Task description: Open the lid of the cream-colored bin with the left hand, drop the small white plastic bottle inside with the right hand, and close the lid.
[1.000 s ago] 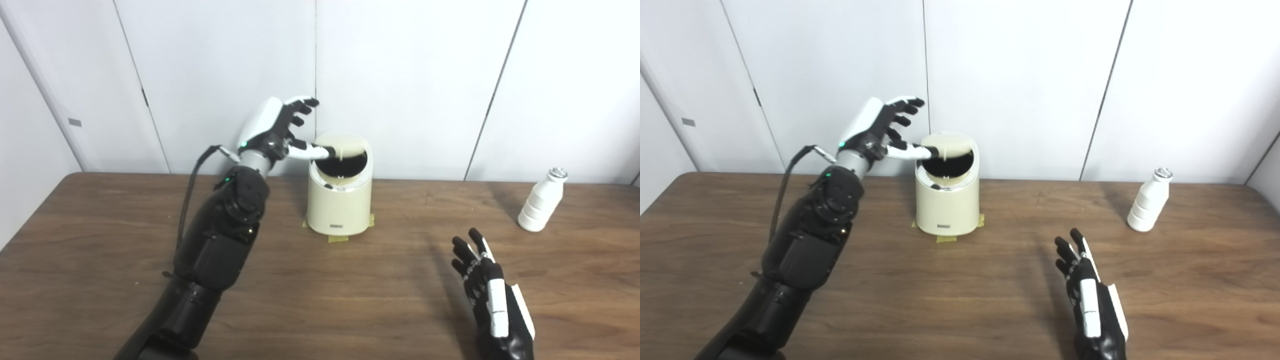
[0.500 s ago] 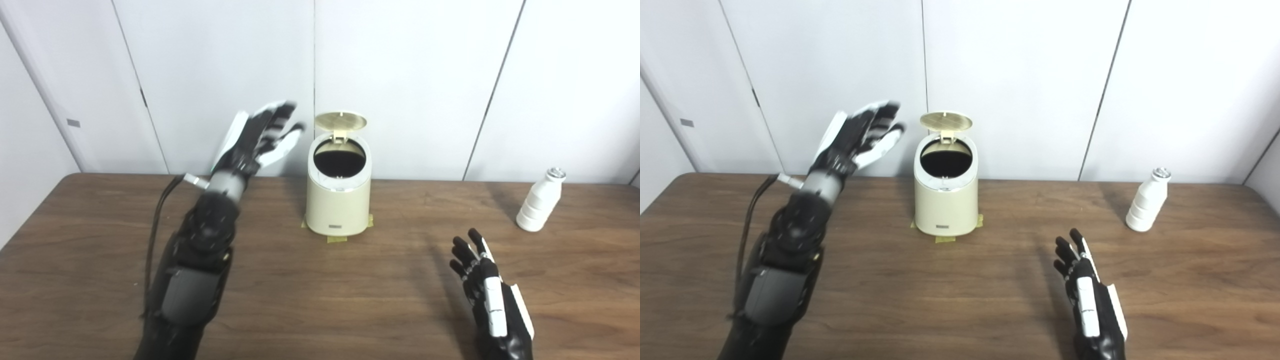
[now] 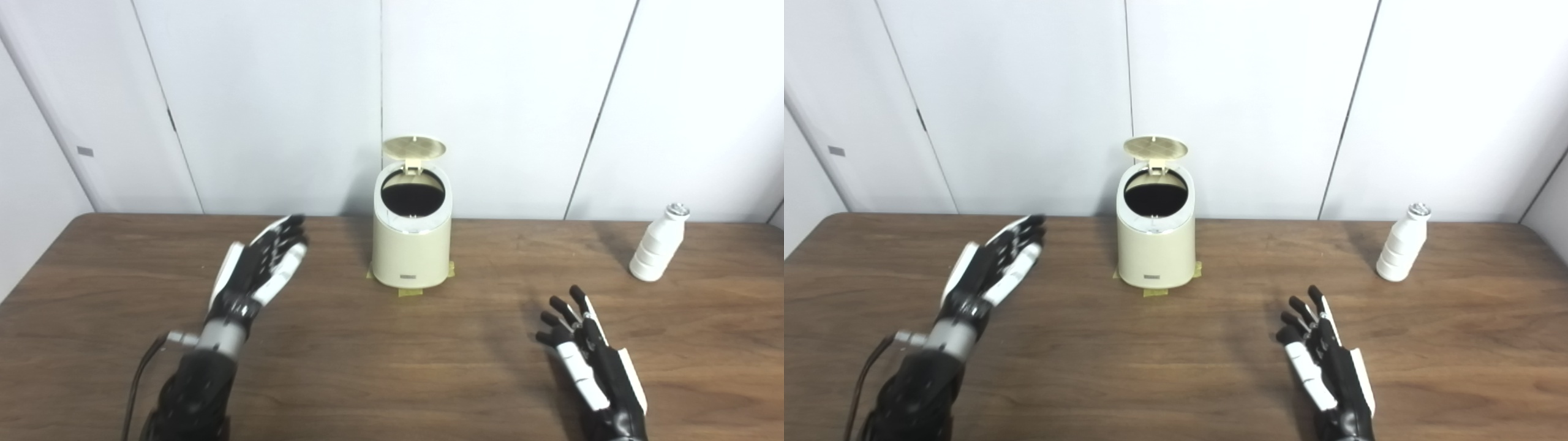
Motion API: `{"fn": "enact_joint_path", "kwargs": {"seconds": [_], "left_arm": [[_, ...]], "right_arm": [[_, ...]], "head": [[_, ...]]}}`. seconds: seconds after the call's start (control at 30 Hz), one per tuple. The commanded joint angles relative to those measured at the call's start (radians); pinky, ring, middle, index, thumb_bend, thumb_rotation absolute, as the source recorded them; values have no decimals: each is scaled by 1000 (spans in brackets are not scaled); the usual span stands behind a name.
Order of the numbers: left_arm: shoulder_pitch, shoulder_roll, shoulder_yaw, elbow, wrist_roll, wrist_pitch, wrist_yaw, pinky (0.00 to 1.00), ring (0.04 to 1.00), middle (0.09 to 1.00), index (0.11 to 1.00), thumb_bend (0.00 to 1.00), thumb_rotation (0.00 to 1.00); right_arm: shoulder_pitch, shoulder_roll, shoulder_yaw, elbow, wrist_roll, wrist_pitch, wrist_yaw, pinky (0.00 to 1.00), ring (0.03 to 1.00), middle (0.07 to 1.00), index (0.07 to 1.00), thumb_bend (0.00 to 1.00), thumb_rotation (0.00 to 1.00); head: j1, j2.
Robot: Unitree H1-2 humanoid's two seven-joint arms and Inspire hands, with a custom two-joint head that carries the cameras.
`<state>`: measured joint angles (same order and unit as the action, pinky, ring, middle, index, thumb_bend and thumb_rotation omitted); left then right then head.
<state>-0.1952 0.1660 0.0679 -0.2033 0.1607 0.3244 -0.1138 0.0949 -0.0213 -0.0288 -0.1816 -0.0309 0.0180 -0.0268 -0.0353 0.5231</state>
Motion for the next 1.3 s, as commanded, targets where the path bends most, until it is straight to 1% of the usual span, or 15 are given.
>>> {"fn": "enact_joint_path", "kwargs": {"seconds": [0.0, 0.07, 0.13, 0.23, 0.3, 0.37, 0.4, 0.43, 0.5, 0.67, 0.8, 0.9, 1.03, 1.17, 1.27], "left_arm": [[-5, -4, 24, -46, -53, -57, 13, 866, 869, 884, 900, 380, 730], [29, -13, 44, -49, -95, -76, 14, 842, 876, 890, 903, 387, 718], [57, -23, 62, -48, -134, -97, 15, 855, 879, 895, 909, 434, 731], [88, -43, 77, -50, -170, -112, 22, 871, 873, 895, 913, 498, 710], [104, -51, 76, -46, -176, -125, 29, 869, 868, 893, 909, 507, 709], [113, -55, 76, -44, -184, -133, 34, 868, 863, 895, 908, 497, 710], [117, -55, 76, -42, -188, -135, 35, 874, 859, 892, 907, 493, 705], [119, -55, 76, -41, -190, -137, 36, 891, 861, 891, 906, 490, 713], [123, -51, 77, -41, -197, -140, 36, 918, 870, 893, 907, 488, 723], [121, -38, 80, -28, -218, -154, 31, 927, 875, 895, 908, 519, 710], [121, -25, 87, -25, -238, -148, 25, 937, 890, 907, 919, 493, 736], [119, -16, 93, -30, -267, -143, 17, 945, 914, 928, 938, 460, 745], [109, 0, 99, -25, -273, -137, 22, 939, 914, 931, 941, 470, 721], [101, 7, 99, -40, -270, -106, 35, 929, 912, 925, 935, 435, 713], [94, 12, 100, -47, -285, -96, 32, 934, 914, 932, 937, 411, 690]], "right_arm": [[-14, -21, -10, -52, -37, -13, -14, 766, 850, 893, 966, 569, 303], [-19, -25, -22, -67, -47, 3, -19, 795, 847, 888, 959, 589, 204], [-24, -27, -37, -81, -40, 13, -19, 777, 839, 883, 952, 628, 171], [-29, -39, -56, -98, -30, 19, -16, 763, 838, 887, 947, 682, 189], [-30, -49, -77, -106, -6, 17, -16, 763, 847, 896, 943, 707, 182], [-32, -56, -95, -110, 6, 14, -20, 760, 847, 899, 937, 724, 175], [-35, -61, -108, -108, 6, 10, -27, 797, 846, 898, 935, 742, 165], [-37, -65, -117, -107, 6, 7, -31, 800, 839, 893, 930, 764, 164], [-39, -76, -133, -106, -13, 2, -44, 796, 831, 885, 925, 786, 166], [-42, -113, -174, -105, -34, 6, -60, 801, 837, 884, 921, 794, 162], [-52, -112, -189, -150, -75, 62, -82, 728, 815, 873, 917, 831, 210], [-61, -116, -196, -187, -86, 115, -85, 742, 816, 880, 917, 827, 207], [-82, -131, -215, -233, -123, 203, -95, 772, 830, 866, 897, 836, 233], [-103, -155, -236, -246, -136, 239, -91, 779, 834, 875, 900, 830, 230], [-118, -177, -248, -245, -132, 255, -89, 747, 813, 874, 900, 827, 226]], "head": [[-1, 1], [-1, 3], [-2, 7], [-4, 11], [-9, 12], [-36, 17], [-57, 19], [-57, 19], [-96, 24], [-166, 35], [-227, 43], [-262, 47], [-300, 51], [-339, 55], [-366, 57]]}}
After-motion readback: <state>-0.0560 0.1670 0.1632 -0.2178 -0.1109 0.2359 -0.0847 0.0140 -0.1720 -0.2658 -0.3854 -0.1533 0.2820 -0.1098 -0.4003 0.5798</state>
